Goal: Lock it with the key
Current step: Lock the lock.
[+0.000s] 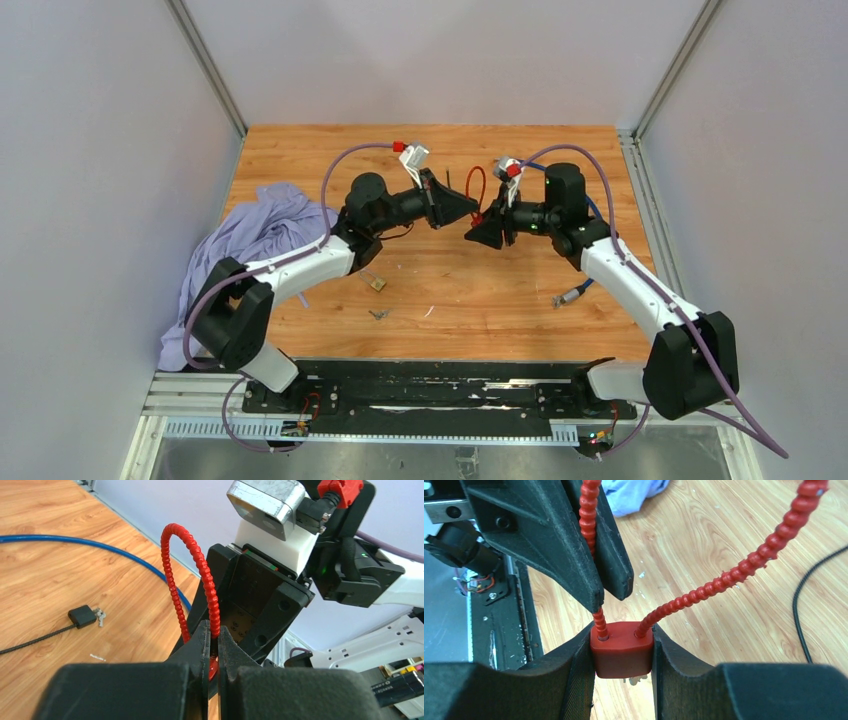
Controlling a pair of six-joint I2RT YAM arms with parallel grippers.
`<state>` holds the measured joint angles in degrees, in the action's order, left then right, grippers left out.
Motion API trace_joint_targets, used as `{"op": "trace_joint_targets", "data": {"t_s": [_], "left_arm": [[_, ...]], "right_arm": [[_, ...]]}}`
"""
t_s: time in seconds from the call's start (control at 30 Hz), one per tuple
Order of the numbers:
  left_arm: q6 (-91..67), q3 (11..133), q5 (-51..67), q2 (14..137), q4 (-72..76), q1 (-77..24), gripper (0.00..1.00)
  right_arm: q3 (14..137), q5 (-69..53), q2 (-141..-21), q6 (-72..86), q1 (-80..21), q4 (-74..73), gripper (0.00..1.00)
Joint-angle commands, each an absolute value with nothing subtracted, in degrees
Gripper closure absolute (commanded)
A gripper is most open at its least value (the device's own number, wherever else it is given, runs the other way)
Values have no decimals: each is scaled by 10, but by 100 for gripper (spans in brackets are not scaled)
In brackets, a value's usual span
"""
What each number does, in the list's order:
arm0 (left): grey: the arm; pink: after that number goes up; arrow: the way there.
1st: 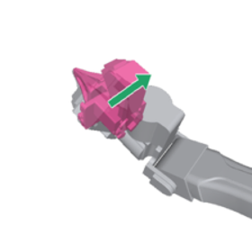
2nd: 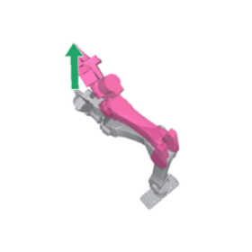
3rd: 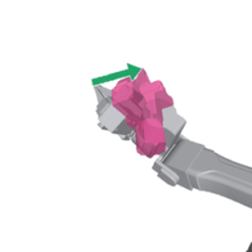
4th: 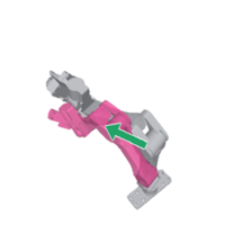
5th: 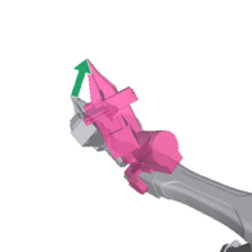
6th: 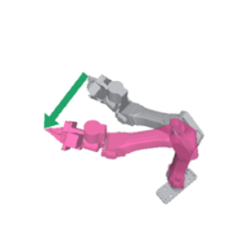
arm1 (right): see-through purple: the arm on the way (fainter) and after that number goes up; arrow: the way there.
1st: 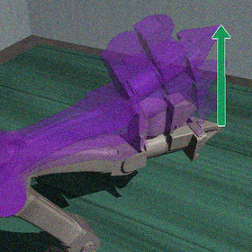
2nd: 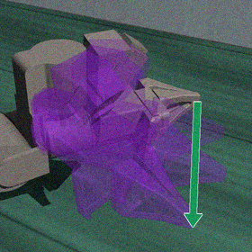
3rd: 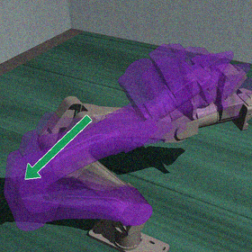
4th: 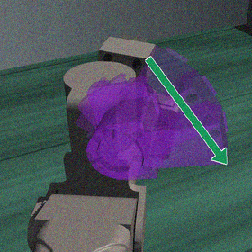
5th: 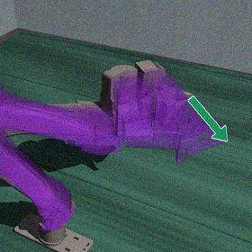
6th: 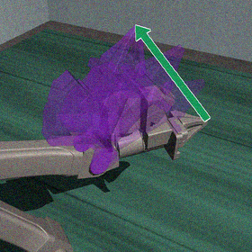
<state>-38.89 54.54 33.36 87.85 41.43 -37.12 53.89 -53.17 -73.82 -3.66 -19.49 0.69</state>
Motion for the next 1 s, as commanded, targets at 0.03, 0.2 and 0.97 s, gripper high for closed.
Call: {"op": "trace_joint_targets", "data": {"t_s": [0.03,0.2,0.97], "left_arm": [[-372,547,340,912,326,-380,100],[-363,552,330,914,302,-380,99],[-363,596,357,912,261,-364,53]], "right_arm": [[583,-455,-717,-72,-186,17,99],[585,-403,-718,-85,-187,1,99],[576,-396,-735,-160,-220,-26,99]]}}
